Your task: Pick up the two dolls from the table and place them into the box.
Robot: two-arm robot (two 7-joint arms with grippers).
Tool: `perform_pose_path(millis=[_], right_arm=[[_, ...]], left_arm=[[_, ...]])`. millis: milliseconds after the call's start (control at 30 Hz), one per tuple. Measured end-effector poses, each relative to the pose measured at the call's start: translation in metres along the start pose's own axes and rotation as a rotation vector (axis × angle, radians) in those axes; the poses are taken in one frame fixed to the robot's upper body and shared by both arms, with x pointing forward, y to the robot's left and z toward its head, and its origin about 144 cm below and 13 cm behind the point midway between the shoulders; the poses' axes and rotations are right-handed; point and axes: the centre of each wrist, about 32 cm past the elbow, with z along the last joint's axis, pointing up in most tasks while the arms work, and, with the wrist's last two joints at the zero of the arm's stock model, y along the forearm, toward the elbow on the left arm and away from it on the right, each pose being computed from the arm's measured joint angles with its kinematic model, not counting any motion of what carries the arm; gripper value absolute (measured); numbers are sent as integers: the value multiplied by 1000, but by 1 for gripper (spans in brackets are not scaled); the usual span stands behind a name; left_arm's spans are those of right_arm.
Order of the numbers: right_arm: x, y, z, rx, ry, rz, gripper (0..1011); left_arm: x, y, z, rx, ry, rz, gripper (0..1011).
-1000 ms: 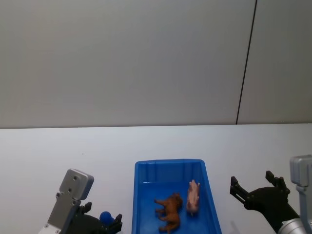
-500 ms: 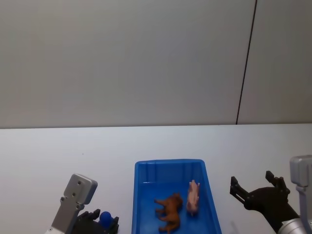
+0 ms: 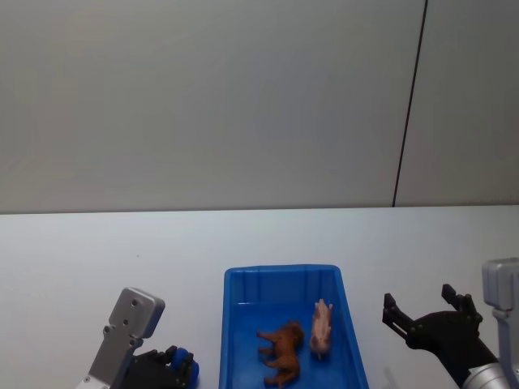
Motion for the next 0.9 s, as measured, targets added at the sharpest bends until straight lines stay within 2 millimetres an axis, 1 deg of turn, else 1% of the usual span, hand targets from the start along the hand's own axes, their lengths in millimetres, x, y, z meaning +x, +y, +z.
perform_pose_path(millis=[233,400,667,900], right_arm=[[0,0,0,0,0,0,1001],[0,0,0,0,0,0,1001],[0,0,0,0,0,0,1001],[0,0,0,0,0,0,1001]], left_arm=[[0,1,4,-33,-9,-3,200],[0,3,11,-72,-21,-4,170],[2,7,28,-151,-49,-19,118],[1,7,42,-215,-64,-56,84]])
